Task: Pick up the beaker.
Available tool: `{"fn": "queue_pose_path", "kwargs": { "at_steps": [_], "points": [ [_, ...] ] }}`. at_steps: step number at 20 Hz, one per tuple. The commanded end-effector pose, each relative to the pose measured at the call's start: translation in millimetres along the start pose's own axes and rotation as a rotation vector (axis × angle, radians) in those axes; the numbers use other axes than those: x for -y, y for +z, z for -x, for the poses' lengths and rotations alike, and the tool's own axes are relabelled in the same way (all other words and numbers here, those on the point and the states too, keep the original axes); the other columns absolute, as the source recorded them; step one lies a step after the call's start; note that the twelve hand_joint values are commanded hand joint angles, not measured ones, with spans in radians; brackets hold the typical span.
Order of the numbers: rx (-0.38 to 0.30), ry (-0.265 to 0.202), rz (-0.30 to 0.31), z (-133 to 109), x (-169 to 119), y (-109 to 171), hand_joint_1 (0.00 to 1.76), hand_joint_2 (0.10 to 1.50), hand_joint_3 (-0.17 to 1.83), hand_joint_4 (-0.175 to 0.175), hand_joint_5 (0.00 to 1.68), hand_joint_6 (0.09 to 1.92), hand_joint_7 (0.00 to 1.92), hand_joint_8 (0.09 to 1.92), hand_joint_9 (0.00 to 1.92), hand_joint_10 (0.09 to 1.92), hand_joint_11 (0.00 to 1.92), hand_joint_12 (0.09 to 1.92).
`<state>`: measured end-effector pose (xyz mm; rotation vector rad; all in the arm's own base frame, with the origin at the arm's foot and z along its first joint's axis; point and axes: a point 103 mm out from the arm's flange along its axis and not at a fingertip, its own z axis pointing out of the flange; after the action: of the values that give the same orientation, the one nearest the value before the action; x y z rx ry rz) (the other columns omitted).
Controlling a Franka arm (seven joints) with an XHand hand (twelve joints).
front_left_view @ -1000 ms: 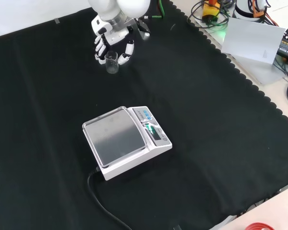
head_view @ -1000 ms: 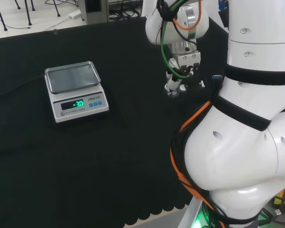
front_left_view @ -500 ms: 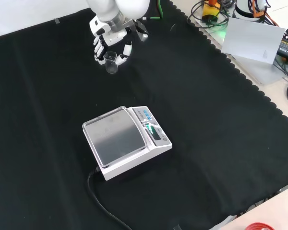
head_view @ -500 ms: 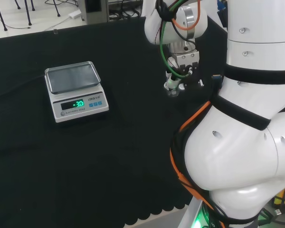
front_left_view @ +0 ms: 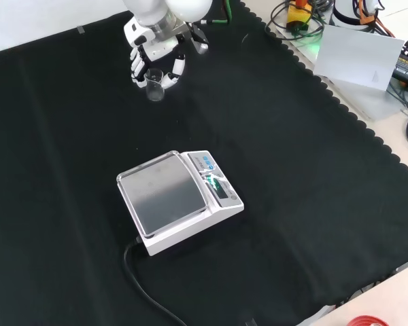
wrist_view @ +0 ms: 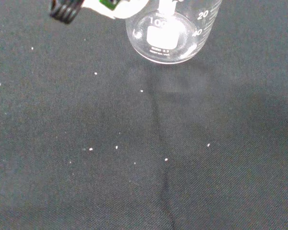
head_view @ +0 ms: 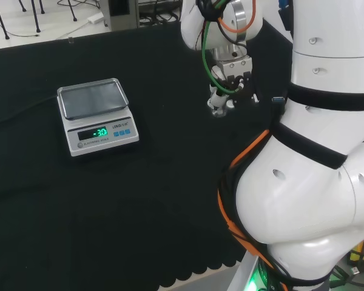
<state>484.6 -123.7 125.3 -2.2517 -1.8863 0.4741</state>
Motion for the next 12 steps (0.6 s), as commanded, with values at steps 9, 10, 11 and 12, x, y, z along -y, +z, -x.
{"fn": "queue_pose_path", "kwargs": {
  "at_steps": [9,10,11,12],
  "points": [
    [0.058,-0.044,0.047,-11.7,22.9,-63.2,1.03,0.86,0.69,-0.046,0.69,0.86,0.62,0.68,0.94,0.62,0.63,1.23],
    [0.057,-0.05,0.05,-12.5,23.8,-65.7,1.03,0.86,0.69,-0.045,0.69,0.86,0.62,0.68,0.94,0.62,0.63,1.23],
    [0.059,-0.051,0.055,-13.5,25.7,-70.6,1.03,0.86,0.69,-0.044,0.69,0.86,0.62,0.68,0.94,0.62,0.63,1.23],
    [0.062,-0.05,0.064,-14.1,27.6,-75.4,1.03,0.86,0.69,-0.043,0.69,0.86,0.63,0.68,0.94,0.62,0.63,1.23]
  ]
}}
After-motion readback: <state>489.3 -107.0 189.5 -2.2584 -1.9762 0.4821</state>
